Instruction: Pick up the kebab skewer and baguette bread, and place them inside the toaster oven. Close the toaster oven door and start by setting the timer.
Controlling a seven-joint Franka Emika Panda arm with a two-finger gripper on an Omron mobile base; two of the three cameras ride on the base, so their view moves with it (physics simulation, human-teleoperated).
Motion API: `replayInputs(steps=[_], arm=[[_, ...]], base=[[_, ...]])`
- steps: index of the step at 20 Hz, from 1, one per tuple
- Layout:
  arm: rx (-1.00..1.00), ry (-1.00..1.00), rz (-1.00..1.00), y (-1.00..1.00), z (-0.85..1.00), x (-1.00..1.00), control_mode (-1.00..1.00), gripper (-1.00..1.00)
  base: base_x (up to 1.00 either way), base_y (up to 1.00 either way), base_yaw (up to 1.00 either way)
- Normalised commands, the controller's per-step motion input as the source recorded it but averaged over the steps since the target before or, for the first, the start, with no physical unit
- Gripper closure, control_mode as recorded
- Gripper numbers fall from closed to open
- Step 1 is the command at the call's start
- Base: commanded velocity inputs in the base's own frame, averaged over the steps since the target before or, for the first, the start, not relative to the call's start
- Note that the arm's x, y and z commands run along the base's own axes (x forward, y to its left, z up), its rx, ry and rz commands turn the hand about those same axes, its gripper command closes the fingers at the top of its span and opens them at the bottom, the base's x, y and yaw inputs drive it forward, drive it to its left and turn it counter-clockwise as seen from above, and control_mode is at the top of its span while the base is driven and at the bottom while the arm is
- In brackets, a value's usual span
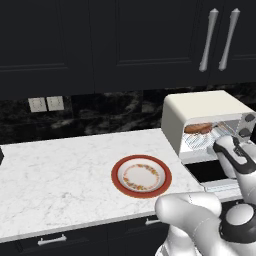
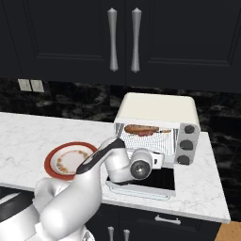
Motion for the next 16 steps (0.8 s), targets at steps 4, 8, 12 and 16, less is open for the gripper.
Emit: replayInputs(steps=[4, 8, 12, 16], arm=[[0.0, 0.0, 0.0, 0.0, 0.0, 0.22, -1.0, -1.0], [0.0, 0.0, 0.0, 0.0, 0.0, 0.23, -1.0, -1.0], [0.0, 0.0, 0.0, 0.0, 0.0, 0.22, -1.0, -1.0], [0.0, 0.0, 0.0, 0.0, 0.0, 0.19, -1.0, -1.0]], base=[[0.0, 0.0, 0.0], [0.0, 0.0, 0.0], [0.0, 0.0, 0.0], [0.0, 0.0, 0.0]])
